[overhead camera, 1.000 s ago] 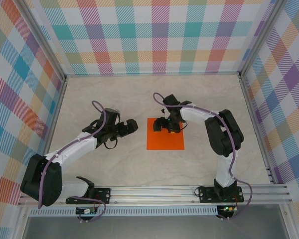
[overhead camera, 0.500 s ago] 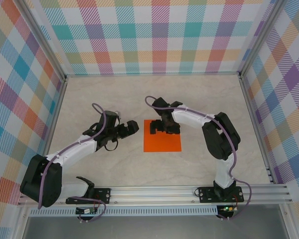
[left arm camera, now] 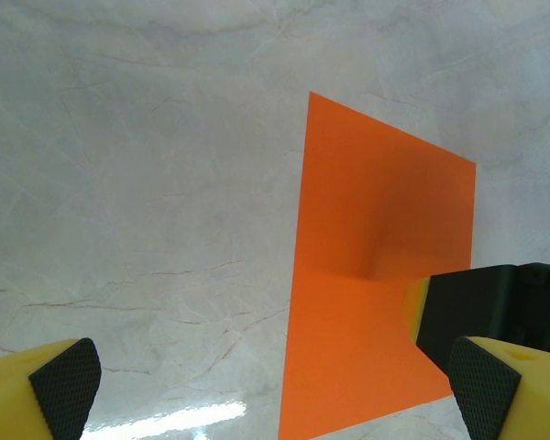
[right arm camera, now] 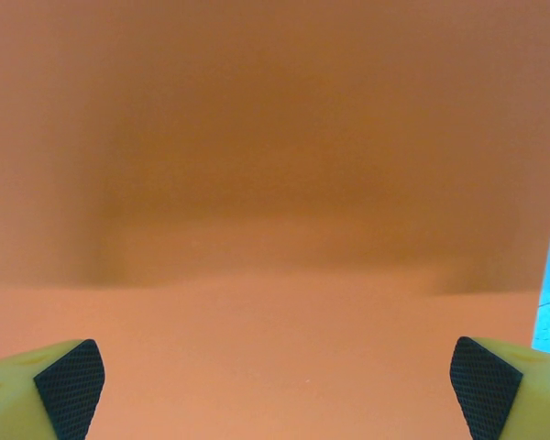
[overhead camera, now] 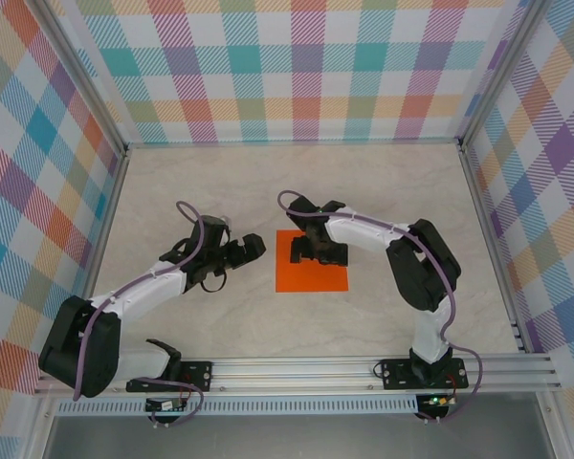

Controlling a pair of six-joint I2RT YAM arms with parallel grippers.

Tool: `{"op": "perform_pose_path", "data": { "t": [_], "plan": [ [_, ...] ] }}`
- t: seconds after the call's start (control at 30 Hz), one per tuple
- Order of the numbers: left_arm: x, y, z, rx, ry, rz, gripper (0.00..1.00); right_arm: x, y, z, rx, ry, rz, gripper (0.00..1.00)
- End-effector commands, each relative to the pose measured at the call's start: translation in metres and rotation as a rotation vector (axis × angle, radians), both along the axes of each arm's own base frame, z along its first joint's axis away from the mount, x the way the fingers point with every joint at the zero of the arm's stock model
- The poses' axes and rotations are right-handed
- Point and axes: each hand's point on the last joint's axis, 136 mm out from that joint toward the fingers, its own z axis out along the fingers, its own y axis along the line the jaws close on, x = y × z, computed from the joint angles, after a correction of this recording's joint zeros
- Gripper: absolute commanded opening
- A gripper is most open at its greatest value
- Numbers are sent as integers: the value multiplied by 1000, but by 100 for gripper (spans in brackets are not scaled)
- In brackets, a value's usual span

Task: Fold a paper plane with a square sheet of paper (pick it up from the middle)
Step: Move the square sheet of paper to the center of the table, then fold the square sheet of paper in half at the center of the table.

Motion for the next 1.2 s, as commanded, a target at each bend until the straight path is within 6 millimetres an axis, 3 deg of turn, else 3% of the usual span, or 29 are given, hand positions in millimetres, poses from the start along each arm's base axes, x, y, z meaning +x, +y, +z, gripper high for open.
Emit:
{"op": "perform_pose_path", "data": {
  "t": [0.0,0.17,0.57,1.0,1.17],
  "plan": [
    [1,-3,2,-18,-13,10,100,1,7,0,-29,9,39,100],
    [1,-1,-1,-11,-3,13,100,8,18,-3,-23,19,65,100],
    [-2,1,-4,4,11,10,100,14,13,-19,-93,52,-2,100],
    [-3,0,-4,4,16,-4,100,23,23,-3,-29,7,52,100],
    [-4,-1,-7,5,25,-10,100,19,21,-17,-23,43,48,100]
  ]
}}
